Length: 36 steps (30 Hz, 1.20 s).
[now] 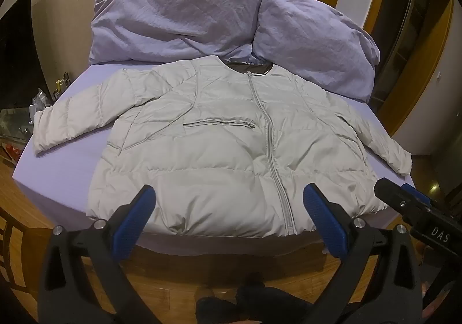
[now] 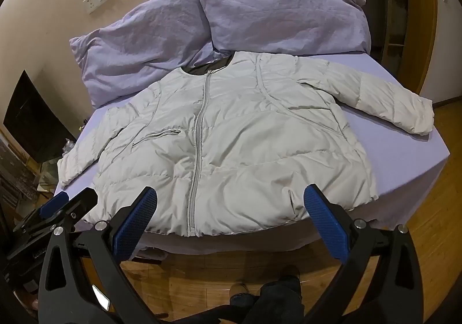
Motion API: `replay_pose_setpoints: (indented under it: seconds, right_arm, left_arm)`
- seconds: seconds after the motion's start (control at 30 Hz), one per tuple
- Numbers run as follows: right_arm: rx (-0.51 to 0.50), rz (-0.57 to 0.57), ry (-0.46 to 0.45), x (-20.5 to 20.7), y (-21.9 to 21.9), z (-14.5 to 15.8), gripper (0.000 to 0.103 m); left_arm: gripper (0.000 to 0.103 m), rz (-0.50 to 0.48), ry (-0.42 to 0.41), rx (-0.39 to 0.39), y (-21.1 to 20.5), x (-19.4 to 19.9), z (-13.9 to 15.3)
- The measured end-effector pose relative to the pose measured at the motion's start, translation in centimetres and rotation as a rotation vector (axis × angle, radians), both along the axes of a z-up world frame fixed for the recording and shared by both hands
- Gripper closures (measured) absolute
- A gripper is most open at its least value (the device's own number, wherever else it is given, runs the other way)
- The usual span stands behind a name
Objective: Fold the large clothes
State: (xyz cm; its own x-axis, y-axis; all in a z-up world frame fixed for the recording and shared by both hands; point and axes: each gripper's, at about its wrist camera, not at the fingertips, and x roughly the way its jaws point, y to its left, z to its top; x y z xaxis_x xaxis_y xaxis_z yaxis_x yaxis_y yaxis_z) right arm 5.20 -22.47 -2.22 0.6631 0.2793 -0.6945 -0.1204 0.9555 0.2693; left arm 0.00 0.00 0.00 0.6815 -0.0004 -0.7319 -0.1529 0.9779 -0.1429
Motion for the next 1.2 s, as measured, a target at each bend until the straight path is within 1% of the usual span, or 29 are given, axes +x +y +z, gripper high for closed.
replay_pose_setpoints:
  seconds: [1.2]
  right_arm:
    - [-0.001,0.0,-0.004,-0.16,-0.26,0.0,0.001]
  left_arm:
    - [0.002,0.001,0.001,-0.001,-0.02,-0.04,-0.01]
